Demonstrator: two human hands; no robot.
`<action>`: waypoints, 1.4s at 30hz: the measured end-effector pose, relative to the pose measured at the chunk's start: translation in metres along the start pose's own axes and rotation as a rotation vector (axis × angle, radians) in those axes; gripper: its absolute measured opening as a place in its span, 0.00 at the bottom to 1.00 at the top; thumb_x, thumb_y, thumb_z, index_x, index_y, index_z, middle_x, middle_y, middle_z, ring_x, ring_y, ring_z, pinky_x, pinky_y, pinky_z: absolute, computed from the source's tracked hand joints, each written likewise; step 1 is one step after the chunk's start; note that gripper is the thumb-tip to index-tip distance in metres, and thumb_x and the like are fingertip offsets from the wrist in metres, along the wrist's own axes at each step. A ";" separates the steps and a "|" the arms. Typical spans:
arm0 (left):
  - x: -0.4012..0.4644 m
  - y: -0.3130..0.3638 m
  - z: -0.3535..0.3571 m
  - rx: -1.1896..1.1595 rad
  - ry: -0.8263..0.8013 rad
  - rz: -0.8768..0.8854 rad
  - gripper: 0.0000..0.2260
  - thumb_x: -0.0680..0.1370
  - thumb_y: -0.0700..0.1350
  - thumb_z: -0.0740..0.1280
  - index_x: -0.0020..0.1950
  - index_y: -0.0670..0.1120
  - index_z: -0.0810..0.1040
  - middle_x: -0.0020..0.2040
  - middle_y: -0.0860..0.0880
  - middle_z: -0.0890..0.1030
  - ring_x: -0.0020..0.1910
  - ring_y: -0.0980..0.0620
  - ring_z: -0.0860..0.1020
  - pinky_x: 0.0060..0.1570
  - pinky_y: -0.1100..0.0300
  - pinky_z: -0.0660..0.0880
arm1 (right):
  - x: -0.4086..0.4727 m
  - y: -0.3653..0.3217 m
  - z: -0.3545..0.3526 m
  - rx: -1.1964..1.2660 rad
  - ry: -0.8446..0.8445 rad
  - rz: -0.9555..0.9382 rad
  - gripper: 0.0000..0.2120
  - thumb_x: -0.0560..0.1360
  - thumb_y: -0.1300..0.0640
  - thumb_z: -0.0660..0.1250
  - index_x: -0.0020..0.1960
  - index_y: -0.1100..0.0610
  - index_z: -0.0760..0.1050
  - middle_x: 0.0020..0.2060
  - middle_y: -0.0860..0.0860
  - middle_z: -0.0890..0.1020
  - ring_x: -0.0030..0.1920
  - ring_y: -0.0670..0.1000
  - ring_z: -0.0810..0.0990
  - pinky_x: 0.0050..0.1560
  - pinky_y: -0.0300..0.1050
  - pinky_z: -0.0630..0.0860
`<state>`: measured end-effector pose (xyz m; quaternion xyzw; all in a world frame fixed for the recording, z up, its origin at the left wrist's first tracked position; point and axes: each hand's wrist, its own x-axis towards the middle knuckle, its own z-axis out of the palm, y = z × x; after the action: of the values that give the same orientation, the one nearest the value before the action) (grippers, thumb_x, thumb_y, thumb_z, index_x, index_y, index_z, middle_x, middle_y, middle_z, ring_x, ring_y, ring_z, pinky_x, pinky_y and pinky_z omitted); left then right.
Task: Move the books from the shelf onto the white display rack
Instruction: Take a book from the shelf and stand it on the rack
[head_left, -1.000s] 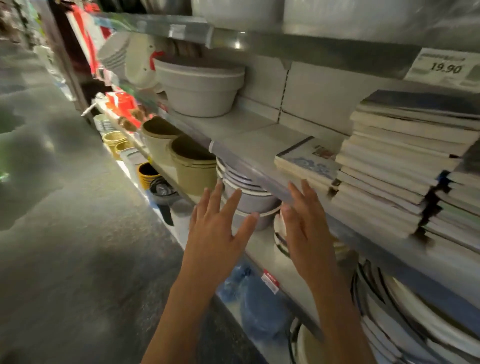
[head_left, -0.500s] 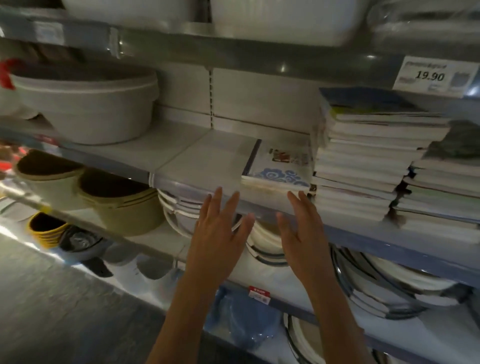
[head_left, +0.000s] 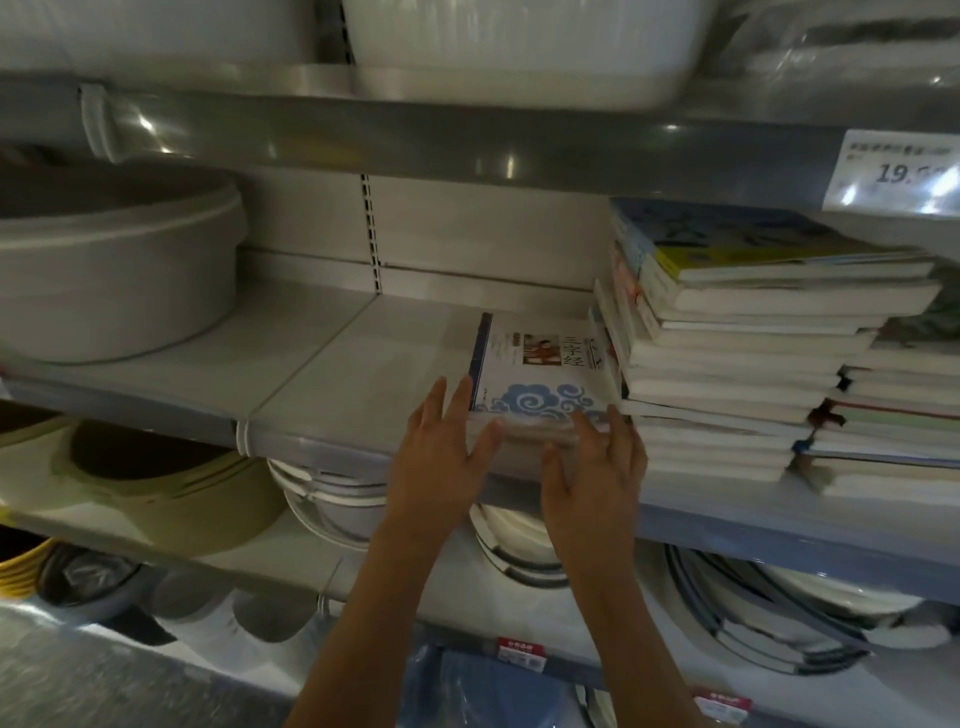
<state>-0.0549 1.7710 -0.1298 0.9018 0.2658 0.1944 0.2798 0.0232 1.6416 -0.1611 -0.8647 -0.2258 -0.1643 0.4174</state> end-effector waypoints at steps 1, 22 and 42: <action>0.006 -0.002 0.003 -0.008 -0.010 0.005 0.39 0.75 0.73 0.45 0.81 0.53 0.52 0.82 0.46 0.53 0.79 0.43 0.56 0.73 0.44 0.62 | 0.001 0.000 0.003 -0.021 0.024 0.008 0.27 0.76 0.44 0.59 0.68 0.60 0.74 0.71 0.64 0.68 0.71 0.68 0.64 0.67 0.66 0.69; 0.068 -0.026 0.011 -0.207 -0.034 0.045 0.15 0.81 0.45 0.66 0.65 0.39 0.76 0.60 0.42 0.79 0.55 0.43 0.80 0.58 0.49 0.77 | 0.009 -0.027 0.035 -0.188 0.167 0.171 0.18 0.70 0.48 0.77 0.55 0.57 0.83 0.60 0.60 0.76 0.63 0.64 0.73 0.63 0.60 0.73; 0.059 -0.036 -0.016 -0.073 -0.249 0.127 0.29 0.84 0.54 0.59 0.81 0.43 0.56 0.82 0.46 0.50 0.77 0.46 0.61 0.76 0.53 0.59 | 0.039 -0.038 0.008 -0.122 -0.200 0.249 0.30 0.72 0.45 0.74 0.70 0.57 0.74 0.70 0.57 0.67 0.68 0.58 0.71 0.67 0.54 0.72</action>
<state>-0.0302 1.8376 -0.1276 0.9232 0.1642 0.1077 0.3305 0.0366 1.6784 -0.1230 -0.9217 -0.1471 -0.0378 0.3568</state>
